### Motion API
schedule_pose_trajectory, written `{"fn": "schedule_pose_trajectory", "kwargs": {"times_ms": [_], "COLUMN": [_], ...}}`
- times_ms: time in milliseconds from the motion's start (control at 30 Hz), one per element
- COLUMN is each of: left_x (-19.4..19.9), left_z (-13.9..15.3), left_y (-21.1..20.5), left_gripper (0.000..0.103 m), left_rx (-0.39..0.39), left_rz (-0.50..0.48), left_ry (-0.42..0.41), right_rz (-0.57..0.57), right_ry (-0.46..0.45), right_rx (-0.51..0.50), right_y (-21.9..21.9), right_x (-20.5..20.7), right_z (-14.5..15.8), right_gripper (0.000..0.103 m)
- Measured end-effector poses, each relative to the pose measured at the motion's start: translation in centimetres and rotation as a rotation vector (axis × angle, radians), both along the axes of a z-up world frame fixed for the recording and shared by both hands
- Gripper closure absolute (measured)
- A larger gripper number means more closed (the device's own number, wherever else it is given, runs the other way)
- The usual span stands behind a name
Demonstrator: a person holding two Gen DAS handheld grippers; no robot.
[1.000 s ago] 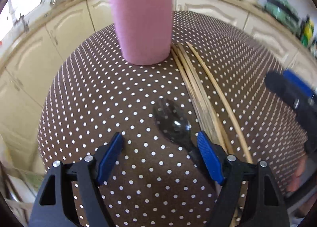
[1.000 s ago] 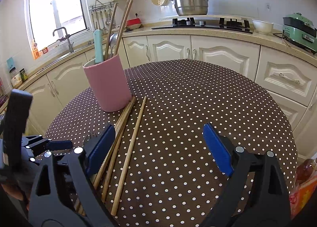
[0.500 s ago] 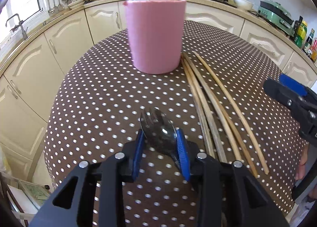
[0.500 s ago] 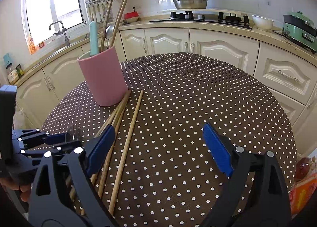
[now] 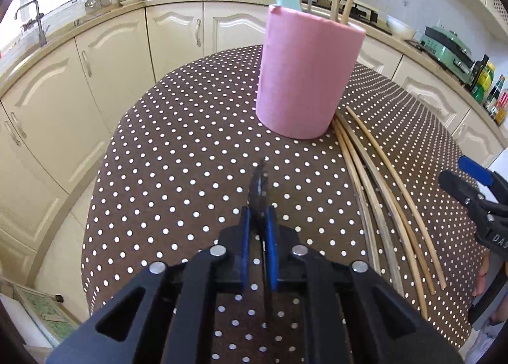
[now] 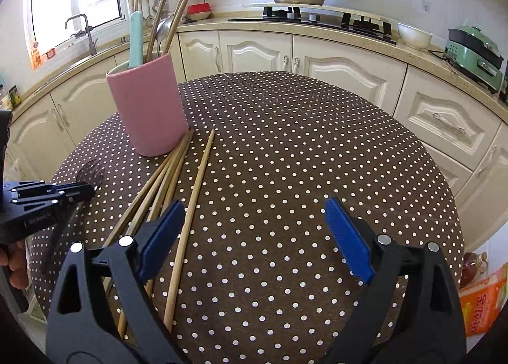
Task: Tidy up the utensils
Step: 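Hold the black spoon with the left tool while the right tool grasps a chopstick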
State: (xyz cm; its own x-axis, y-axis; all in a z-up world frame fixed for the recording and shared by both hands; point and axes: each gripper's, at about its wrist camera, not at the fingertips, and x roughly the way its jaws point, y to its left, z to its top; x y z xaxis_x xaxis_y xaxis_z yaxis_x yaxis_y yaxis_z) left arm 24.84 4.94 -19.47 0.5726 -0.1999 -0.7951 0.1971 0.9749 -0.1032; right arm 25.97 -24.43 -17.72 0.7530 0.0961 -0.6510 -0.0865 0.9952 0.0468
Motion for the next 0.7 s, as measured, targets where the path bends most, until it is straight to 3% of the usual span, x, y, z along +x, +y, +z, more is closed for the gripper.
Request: {"fn": "schedule_pose_trajectory", "kwargs": {"times_ms": [333, 700], "left_x": [-0.2, -0.3], "left_z": [-0.3, -0.3], "left_y": [1.0, 1.6], "left_gripper": [0.096, 0.096], "left_rx": [-0.047, -0.056], "left_rz": [-0.017, -0.016], "left_ry": [-0.01, -0.014], "right_rz": [0.003, 0.021], "right_ry": [0.004, 0.042], "right_rx": [-0.08, -0.081], "right_y": [1.5, 1.7], "right_x": [-0.3, 0.4], "right_z": [-0.3, -0.5], "right_gripper": [0.014, 0.014]}}
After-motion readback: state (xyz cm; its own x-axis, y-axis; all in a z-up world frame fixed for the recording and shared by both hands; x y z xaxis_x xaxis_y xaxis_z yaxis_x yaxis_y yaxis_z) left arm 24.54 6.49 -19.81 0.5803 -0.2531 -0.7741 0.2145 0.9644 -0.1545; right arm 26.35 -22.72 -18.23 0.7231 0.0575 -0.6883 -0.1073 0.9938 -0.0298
